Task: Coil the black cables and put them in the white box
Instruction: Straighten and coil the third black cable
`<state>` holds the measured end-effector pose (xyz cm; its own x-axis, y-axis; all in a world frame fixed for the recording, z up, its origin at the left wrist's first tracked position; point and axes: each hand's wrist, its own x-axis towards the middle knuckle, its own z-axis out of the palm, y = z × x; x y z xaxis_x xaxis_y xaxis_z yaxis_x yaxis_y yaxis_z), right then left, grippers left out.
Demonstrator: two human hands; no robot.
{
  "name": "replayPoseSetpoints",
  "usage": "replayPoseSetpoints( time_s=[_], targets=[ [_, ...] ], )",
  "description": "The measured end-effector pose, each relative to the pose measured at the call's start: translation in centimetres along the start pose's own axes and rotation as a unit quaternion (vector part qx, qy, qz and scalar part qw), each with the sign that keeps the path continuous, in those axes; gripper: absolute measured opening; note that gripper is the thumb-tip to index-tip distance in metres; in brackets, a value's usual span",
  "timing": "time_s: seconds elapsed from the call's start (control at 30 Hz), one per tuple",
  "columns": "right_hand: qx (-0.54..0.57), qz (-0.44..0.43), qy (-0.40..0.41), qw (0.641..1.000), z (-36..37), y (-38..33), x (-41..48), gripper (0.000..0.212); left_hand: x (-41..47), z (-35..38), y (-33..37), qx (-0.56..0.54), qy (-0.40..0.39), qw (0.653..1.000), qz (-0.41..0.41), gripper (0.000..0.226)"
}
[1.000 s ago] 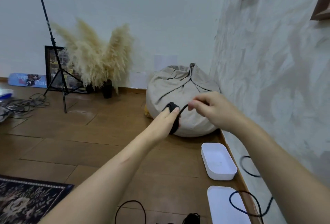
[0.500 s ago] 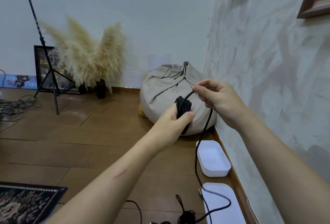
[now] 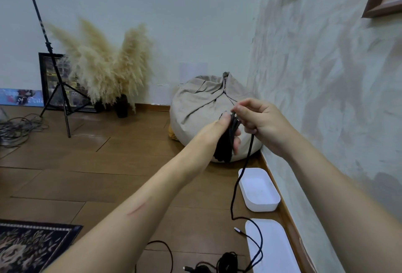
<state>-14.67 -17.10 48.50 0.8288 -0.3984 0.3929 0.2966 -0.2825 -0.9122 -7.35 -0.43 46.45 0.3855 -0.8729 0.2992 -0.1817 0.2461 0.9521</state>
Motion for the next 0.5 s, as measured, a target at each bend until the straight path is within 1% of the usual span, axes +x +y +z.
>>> replayPoseSetpoints(
  time_s=[0.13, 0.23, 0.27, 0.33, 0.43, 0.5],
  targets=[
    [0.071, 0.024, -0.003, 0.997, 1.0, 1.3, 0.0, 0.022, 0.4, -0.2, 0.0, -0.030, 0.005, 1.000, -0.002, 0.044],
    [0.100, 0.050, -0.015, 0.994, 1.3, 2.2, 0.0, 0.030, 0.4, -0.4, 0.0, -0.047, 0.008, 0.999, 0.001, 0.043],
    [0.105, 0.060, -0.017, 0.993, 1.4, 2.5, -0.2, 0.029, 0.4, -0.5, 0.0, -0.057, 0.008, 0.998, 0.002, 0.043],
    [0.096, 0.080, -0.018, 0.992, 2.1, 3.4, -0.5, 0.015, 0.5, -0.5, 0.1, -0.076, 0.011, 0.997, 0.002, 0.043],
    [0.058, 0.106, -0.018, 0.992, 4.0, 4.6, -1.1, 0.033, 0.9, -0.9, 0.1, -0.109, 0.037, 0.993, 0.006, 0.037],
    [-0.011, 0.109, -0.042, 0.993, 5.3, 4.9, -1.4, 0.029, 1.3, -1.4, 0.0, -0.108, 0.069, 0.991, 0.030, 0.030]
  ],
)
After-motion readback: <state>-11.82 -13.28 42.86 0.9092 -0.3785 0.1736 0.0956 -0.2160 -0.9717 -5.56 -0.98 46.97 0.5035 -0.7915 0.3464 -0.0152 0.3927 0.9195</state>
